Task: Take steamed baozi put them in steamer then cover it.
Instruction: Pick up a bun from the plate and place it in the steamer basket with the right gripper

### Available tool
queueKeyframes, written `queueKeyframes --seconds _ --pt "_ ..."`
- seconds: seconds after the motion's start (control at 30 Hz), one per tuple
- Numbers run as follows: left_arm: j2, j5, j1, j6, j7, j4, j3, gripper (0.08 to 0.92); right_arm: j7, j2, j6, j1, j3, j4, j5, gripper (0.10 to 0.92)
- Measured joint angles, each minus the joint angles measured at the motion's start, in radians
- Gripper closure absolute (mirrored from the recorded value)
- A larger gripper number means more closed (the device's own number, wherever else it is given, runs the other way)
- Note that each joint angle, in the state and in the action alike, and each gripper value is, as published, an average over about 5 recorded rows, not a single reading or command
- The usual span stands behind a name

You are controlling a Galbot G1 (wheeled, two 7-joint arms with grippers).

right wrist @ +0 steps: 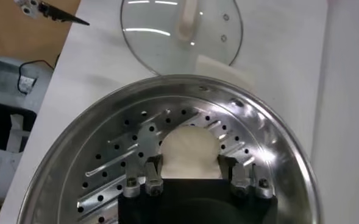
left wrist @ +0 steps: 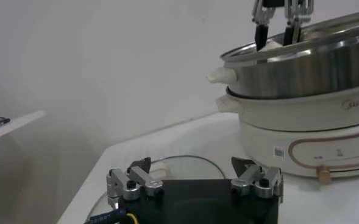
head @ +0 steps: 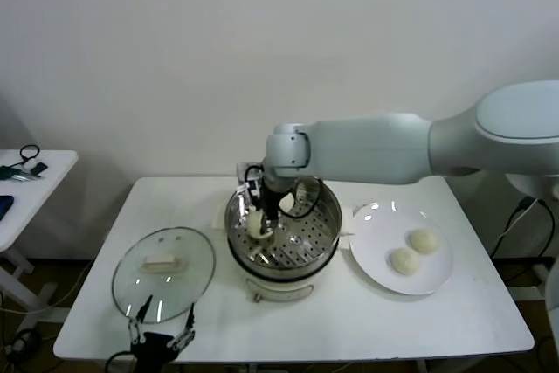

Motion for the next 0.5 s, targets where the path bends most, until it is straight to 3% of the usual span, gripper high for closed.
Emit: queueKeyframes --seconds 0.23,0.5 --pt "0.002 0.001 0.002 -0.005 -0.002 -0.003 0.0 0.177 0.011 0.001 0.001 -0.007 0.008 0.0 -0.018 0.235" --pt "0.004 0.005 0.01 -0.014 -0.003 -0.011 0.001 0.177 -0.06 -0.055 0.066 0.08 -0.021 0.03 -0.024 0.203"
